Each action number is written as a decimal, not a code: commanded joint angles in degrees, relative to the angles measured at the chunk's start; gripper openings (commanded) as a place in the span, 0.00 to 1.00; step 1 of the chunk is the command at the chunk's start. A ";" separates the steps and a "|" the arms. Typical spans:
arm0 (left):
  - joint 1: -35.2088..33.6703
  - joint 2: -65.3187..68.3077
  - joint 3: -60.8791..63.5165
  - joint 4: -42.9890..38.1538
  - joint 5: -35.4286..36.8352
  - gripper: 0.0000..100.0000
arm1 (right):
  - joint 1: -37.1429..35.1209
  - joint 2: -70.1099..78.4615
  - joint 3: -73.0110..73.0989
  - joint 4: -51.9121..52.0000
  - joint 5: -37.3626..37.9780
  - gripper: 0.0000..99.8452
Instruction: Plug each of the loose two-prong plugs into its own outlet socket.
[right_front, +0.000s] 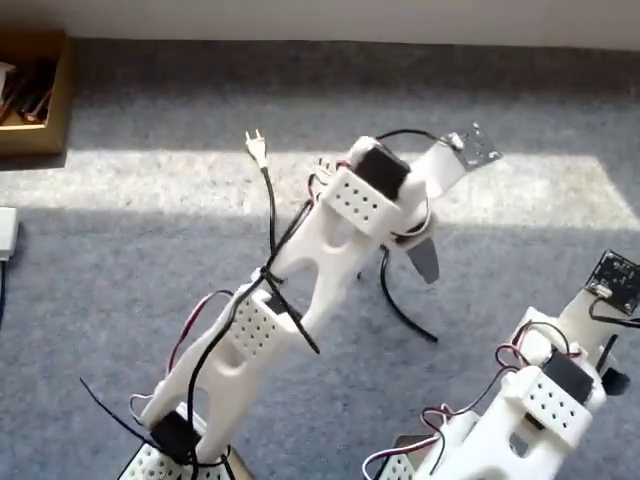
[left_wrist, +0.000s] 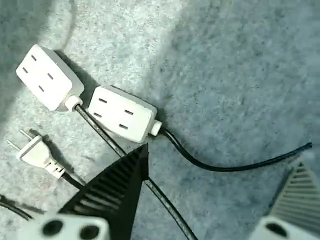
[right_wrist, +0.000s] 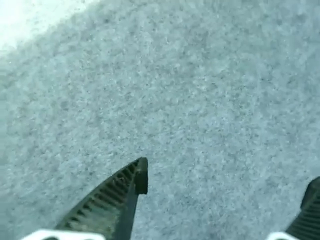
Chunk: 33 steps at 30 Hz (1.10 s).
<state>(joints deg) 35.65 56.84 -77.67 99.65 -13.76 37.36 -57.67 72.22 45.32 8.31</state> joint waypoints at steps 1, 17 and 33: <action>0.66 3.21 -1.63 -4.57 0.62 0.40 | 1.54 -1.10 -2.07 -1.01 0.53 0.45; -5.14 7.34 -2.24 -5.10 -2.81 0.25 | -0.57 -1.10 -2.24 -1.01 3.43 0.45; -20.35 -63.69 35.65 3.25 -2.46 0.25 | -16.04 0.48 -17.45 11.65 3.16 0.45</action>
<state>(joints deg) 26.59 11.65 -50.59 102.37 -17.01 25.93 -57.67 60.44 54.73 11.12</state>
